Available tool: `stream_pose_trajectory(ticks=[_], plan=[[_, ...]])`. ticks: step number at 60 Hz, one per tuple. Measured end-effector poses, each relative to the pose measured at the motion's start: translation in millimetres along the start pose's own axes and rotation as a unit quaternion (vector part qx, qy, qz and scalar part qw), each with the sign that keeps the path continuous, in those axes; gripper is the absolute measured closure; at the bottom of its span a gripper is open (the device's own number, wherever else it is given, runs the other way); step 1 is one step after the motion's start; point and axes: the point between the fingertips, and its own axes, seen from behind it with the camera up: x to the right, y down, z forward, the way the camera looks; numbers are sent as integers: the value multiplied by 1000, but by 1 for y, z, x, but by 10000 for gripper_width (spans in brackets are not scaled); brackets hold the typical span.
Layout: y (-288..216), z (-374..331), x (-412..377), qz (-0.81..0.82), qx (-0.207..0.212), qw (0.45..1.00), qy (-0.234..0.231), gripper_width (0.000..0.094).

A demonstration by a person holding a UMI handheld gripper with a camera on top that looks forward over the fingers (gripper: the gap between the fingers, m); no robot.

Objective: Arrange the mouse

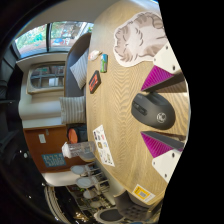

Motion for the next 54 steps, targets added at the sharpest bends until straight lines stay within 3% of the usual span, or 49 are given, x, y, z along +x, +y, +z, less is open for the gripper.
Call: stream_pose_trajectory(ticks=[3,14,26,31,37,40,47,54], plan=[[0,7,3,-18,-5,1000,21,290],[-11,12,-6,-45,11,999,25,491],[-15,-1,-15,-48,20,999,-12,519],[-43,-28,-11,-53,52,997,-25,519],[-105,-70,49,-57,118,991,29,519],[-120,-86,90,-52,131,988,67,520],[-105,-76,180,-47,93,986,126,522],[-46,-45,245,-37,6,986,162,523]])
